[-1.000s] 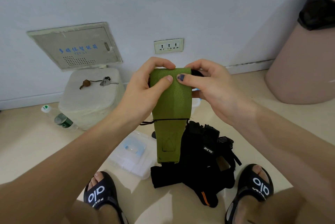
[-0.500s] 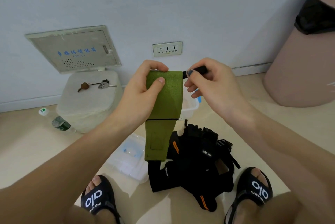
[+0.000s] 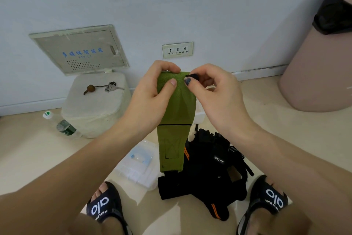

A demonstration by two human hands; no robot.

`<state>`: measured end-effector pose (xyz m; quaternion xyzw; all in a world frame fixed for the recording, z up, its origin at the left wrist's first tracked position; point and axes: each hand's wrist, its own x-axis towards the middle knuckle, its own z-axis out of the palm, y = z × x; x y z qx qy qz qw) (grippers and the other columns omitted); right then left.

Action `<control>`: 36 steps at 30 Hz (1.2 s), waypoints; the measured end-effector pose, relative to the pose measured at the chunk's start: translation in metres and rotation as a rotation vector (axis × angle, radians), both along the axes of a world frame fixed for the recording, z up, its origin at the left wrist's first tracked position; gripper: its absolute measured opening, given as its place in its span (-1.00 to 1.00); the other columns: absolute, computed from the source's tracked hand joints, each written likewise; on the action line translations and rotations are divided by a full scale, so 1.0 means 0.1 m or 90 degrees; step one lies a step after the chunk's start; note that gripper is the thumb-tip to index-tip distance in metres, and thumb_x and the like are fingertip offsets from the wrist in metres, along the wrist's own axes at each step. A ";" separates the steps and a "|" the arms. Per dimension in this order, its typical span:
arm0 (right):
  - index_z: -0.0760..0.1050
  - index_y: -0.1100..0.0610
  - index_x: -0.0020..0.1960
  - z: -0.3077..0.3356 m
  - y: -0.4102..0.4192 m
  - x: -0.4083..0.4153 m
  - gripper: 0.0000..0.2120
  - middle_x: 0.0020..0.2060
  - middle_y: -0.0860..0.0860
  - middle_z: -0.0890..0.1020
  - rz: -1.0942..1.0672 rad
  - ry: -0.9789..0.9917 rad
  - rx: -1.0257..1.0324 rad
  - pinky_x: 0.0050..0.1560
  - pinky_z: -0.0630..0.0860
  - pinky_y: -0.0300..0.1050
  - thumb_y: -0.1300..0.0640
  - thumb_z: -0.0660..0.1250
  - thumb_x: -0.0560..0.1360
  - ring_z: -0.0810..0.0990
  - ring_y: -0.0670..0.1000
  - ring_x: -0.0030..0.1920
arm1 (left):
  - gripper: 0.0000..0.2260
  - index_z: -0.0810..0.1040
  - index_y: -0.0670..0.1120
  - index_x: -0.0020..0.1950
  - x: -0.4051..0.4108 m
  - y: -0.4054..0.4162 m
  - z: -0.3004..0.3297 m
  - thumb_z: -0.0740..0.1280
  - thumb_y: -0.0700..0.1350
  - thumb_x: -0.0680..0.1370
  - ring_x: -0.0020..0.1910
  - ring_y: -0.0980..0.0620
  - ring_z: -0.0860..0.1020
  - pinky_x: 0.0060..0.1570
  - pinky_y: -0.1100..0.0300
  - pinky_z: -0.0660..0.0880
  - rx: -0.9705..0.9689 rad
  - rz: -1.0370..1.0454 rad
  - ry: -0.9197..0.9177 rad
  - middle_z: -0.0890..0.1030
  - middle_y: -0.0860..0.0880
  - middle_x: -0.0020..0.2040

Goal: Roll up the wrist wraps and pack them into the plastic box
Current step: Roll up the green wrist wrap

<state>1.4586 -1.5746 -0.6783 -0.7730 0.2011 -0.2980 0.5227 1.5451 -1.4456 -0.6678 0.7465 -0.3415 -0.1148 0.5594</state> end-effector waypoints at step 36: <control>0.57 0.09 -0.01 0.11 -0.03 0.00 -0.84 -0.03 0.06 0.67 0.082 -0.034 0.206 0.00 0.62 -0.21 0.32 0.44 0.54 0.68 -0.05 -0.09 | -0.82 0.58 0.11 0.11 0.05 0.07 0.03 0.34 -0.19 0.65 -0.03 0.09 0.62 0.02 0.04 0.60 -0.065 -0.004 0.062 0.63 0.17 -0.04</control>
